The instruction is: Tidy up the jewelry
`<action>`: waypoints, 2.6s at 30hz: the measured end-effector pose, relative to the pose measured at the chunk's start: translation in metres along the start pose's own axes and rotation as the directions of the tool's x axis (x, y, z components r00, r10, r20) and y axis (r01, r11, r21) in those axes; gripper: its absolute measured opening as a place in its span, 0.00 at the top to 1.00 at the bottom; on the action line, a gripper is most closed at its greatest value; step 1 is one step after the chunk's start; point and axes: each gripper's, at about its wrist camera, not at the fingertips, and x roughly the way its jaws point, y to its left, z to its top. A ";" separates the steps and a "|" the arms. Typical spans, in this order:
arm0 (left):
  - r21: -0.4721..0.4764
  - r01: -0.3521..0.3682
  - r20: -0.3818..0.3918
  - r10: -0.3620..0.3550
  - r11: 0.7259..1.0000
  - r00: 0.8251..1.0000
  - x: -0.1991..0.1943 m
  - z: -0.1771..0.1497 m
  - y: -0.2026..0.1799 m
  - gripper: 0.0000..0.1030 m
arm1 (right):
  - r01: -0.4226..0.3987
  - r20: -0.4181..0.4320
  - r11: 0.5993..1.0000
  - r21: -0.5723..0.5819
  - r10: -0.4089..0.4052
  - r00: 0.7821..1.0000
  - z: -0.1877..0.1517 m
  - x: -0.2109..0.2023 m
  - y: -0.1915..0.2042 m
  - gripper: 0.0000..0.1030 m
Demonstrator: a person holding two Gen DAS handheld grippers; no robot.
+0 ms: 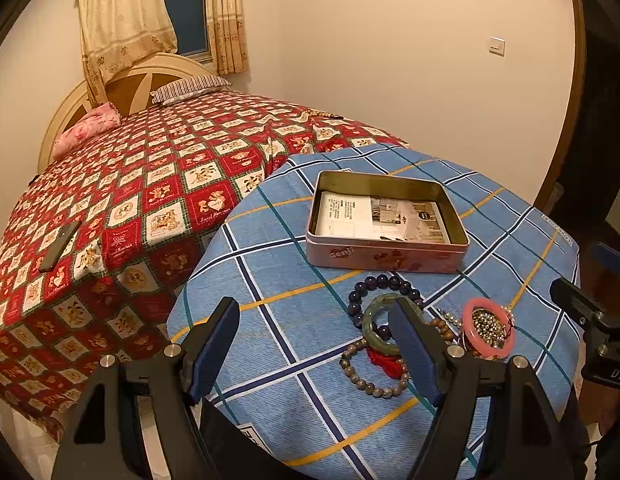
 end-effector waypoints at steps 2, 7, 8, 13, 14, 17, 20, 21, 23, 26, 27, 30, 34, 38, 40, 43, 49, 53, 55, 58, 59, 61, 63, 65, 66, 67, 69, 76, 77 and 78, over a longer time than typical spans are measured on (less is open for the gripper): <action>0.000 0.000 0.000 0.000 1.000 1.000 0.000 0.000 -0.001 0.25 | 0.000 -0.003 1.000 -0.003 0.000 1.000 -0.001 0.000 0.002 0.00; -0.002 0.000 -0.001 0.000 1.000 1.000 0.000 0.000 0.002 0.25 | -0.002 -0.008 1.000 -0.003 0.002 1.000 -0.001 0.001 0.003 0.00; -0.002 0.000 0.000 0.000 1.000 1.000 0.000 -0.001 0.003 0.25 | -0.001 -0.008 1.000 -0.003 0.001 1.000 0.000 0.002 0.002 0.00; -0.003 -0.001 -0.001 0.001 1.000 1.000 0.000 -0.001 0.004 0.25 | -0.002 -0.009 1.000 -0.002 0.002 1.000 0.000 0.002 0.002 0.00; -0.001 -0.002 -0.002 0.002 1.000 1.000 0.000 -0.001 0.003 0.25 | -0.003 -0.009 1.000 -0.002 0.002 1.000 0.000 0.002 0.001 0.00; -0.001 -0.002 -0.003 0.002 1.000 1.000 0.000 -0.001 0.004 0.25 | -0.003 -0.011 1.000 -0.003 0.003 1.000 -0.001 0.002 0.002 0.00; -0.002 -0.003 -0.001 0.003 1.000 1.000 0.000 -0.001 0.003 0.25 | -0.003 -0.012 1.000 -0.004 0.003 1.000 0.000 0.001 0.002 0.00; -0.003 -0.003 -0.002 0.003 1.000 1.000 0.000 -0.001 0.004 0.25 | -0.004 -0.012 1.000 -0.002 0.004 1.000 0.001 0.002 0.001 0.00; -0.001 -0.003 -0.003 0.003 1.000 1.000 0.000 -0.001 0.002 0.25 | -0.004 -0.013 1.000 -0.001 0.004 1.000 0.001 0.002 0.001 0.00; -0.001 -0.003 -0.002 0.003 1.000 1.000 0.001 -0.001 0.002 0.25 | -0.005 -0.014 1.000 -0.001 0.005 1.000 0.000 0.002 0.002 0.00; 0.000 -0.003 -0.002 0.003 1.000 1.000 0.000 -0.001 0.004 0.25 | -0.005 -0.012 1.000 -0.002 0.004 1.000 0.001 0.002 0.001 0.00; -0.001 -0.003 -0.003 0.003 1.000 1.000 0.001 -0.001 0.003 0.25 | -0.005 -0.013 1.000 -0.002 0.005 1.000 0.000 0.002 0.001 0.00; 0.000 -0.004 -0.004 0.004 1.000 1.000 0.000 -0.001 0.003 0.25 | -0.005 -0.015 1.000 -0.002 0.005 1.000 0.000 0.002 0.002 0.00; 0.000 -0.004 -0.004 0.004 1.000 1.000 0.001 0.000 0.002 0.25 | -0.005 -0.013 1.000 -0.002 0.005 1.000 0.000 0.003 0.001 0.00; 0.000 -0.004 -0.004 0.004 1.000 1.000 0.001 -0.001 0.003 0.25 | -0.005 -0.014 1.000 -0.001 0.005 1.000 0.000 0.003 0.001 0.00; 0.000 -0.005 -0.006 0.005 1.000 1.000 0.001 -0.001 0.003 0.25 | -0.006 -0.016 1.000 -0.001 0.006 1.000 0.000 0.004 0.001 0.00; 0.000 0.001 -0.026 -0.001 1.000 1.000 0.010 -0.007 0.007 0.25 | -0.008 -0.028 1.000 0.003 0.009 1.000 -0.007 0.009 0.003 0.00; -0.005 -0.012 -0.064 0.011 1.000 0.998 0.031 -0.016 0.012 0.25 | -0.002 -0.062 1.000 0.005 0.002 0.998 -0.016 0.024 0.001 0.00; -0.001 -0.008 -0.079 0.008 1.000 0.997 0.044 -0.016 0.008 0.25 | -0.003 -0.080 1.000 0.003 0.003 0.997 -0.021 0.031 -0.001 0.00; 0.005 0.015 -0.106 -0.015 1.000 0.994 0.057 -0.021 0.004 0.25 | 0.000 -0.109 1.000 -0.003 0.000 0.994 -0.027 0.042 -0.003 0.03; 0.008 0.027 -0.112 -0.026 1.000 0.993 0.059 -0.022 0.001 0.26 | 0.001 -0.121 1.000 -0.007 -0.002 0.993 -0.031 0.045 -0.003 0.04; 0.016 0.047 -0.117 -0.044 0.999 0.992 0.063 -0.022 -0.006 0.28 | -0.005 -0.141 1.000 -0.005 0.004 0.990 -0.034 0.050 -0.005 0.08; 0.041 0.059 -0.119 -0.054 0.997 0.991 0.066 -0.021 -0.015 0.32 | -0.012 -0.152 1.000 0.005 0.013 0.988 -0.036 0.053 -0.008 0.10; 0.057 0.071 -0.123 -0.064 0.996 0.990 0.071 -0.019 -0.022 0.37 | -0.014 -0.164 1.000 0.014 0.016 0.986 -0.039 0.055 -0.011 0.11; 0.070 0.078 -0.129 -0.069 0.994 0.989 0.075 -0.019 -0.026 0.39 | -0.015 -0.167 1.000 0.016 0.018 0.986 -0.040 0.056 -0.012 0.12; 0.076 0.083 -0.135 -0.072 0.994 0.988 0.078 -0.018 -0.028 0.43 | -0.016 -0.169 1.000 0.017 0.018 0.985 -0.040 0.057 -0.012 0.13; 0.083 0.093 -0.157 -0.079 0.992 0.985 0.086 -0.019 -0.031 0.49 | -0.018 -0.174 1.000 0.017 0.021 0.984 -0.041 0.058 -0.012 0.13; 0.085 0.143 -0.207 -0.123 0.986 0.971 0.103 -0.023 -0.040 0.83 | -0.018 -0.183 1.000 0.023 0.022 0.983 -0.044 0.065 -0.014 0.13; 0.087 0.156 -0.206 -0.135 0.984 0.969 0.102 -0.023 -0.041 0.88 | -0.017 -0.184 0.999 0.027 0.022 0.983 -0.044 0.065 -0.016 0.13; 0.091 0.157 -0.200 -0.137 0.983 0.970 0.101 -0.024 -0.041 0.89 | -0.017 -0.183 0.999 0.029 0.022 0.983 -0.044 0.066 -0.016 0.13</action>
